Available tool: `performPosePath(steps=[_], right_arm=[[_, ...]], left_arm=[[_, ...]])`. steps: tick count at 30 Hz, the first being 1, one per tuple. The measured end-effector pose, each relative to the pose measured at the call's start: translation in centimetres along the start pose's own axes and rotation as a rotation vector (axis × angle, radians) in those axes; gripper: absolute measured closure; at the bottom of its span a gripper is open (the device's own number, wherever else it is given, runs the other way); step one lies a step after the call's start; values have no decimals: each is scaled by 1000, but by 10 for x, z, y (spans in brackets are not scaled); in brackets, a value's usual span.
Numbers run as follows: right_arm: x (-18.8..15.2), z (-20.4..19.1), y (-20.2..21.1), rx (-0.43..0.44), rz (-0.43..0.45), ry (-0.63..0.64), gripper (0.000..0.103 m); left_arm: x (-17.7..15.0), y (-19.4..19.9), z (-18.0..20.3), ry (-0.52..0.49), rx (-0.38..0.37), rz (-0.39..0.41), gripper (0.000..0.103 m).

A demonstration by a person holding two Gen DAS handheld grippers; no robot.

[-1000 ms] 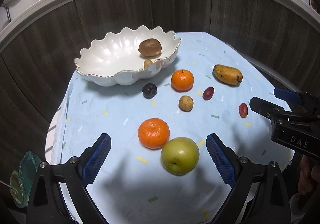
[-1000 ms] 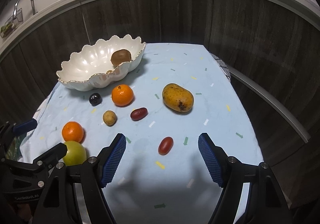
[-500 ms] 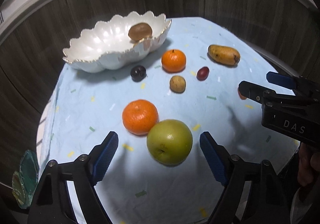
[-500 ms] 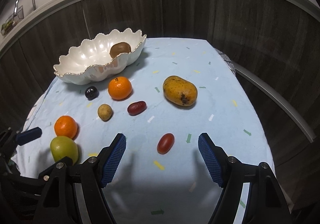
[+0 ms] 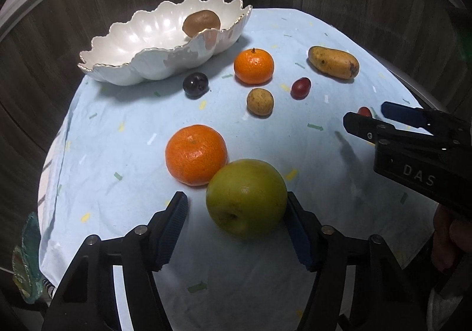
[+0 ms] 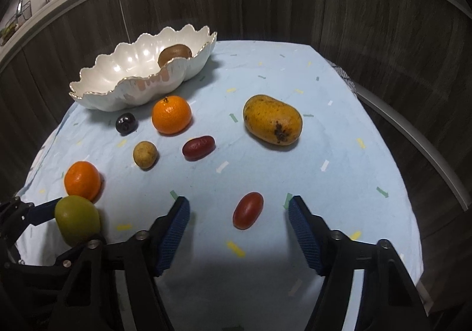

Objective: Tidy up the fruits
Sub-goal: 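Grasp the green pear with the left gripper while the right grasps a red date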

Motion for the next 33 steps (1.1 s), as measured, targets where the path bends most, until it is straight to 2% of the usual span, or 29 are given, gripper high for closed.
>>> performPosePath(steps=[4,12,16,19,33], right_arm=[[-4,-1,-5,3,-14,-2,50],[-6,4,-10,-9,-25,-13,64],[-6,6,-10,-21,-24,-11,69],[-5,9,-9,-27,-23,-15,80],[2,5,-2,-27,3,4,81]], left_arm=[[-1,-3,2,4,-9,-5,43],[-1,-3,6,-1,-35,-2,55],[-1,-2,6,-1,-35,-1,55],[-1,-2,5,0,-36,-1,55],[5,6,4,0,-33,24,55]])
Point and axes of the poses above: each gripper's, at about its wrist camera, not at the fingertips, and y roughly against the way its jaws point, z to its right, x to its top, the point moved 10 cm from there along -y, roughly the way its jaws point, and after that the axes turned 13 degrees about z, right-handed, at the moved point
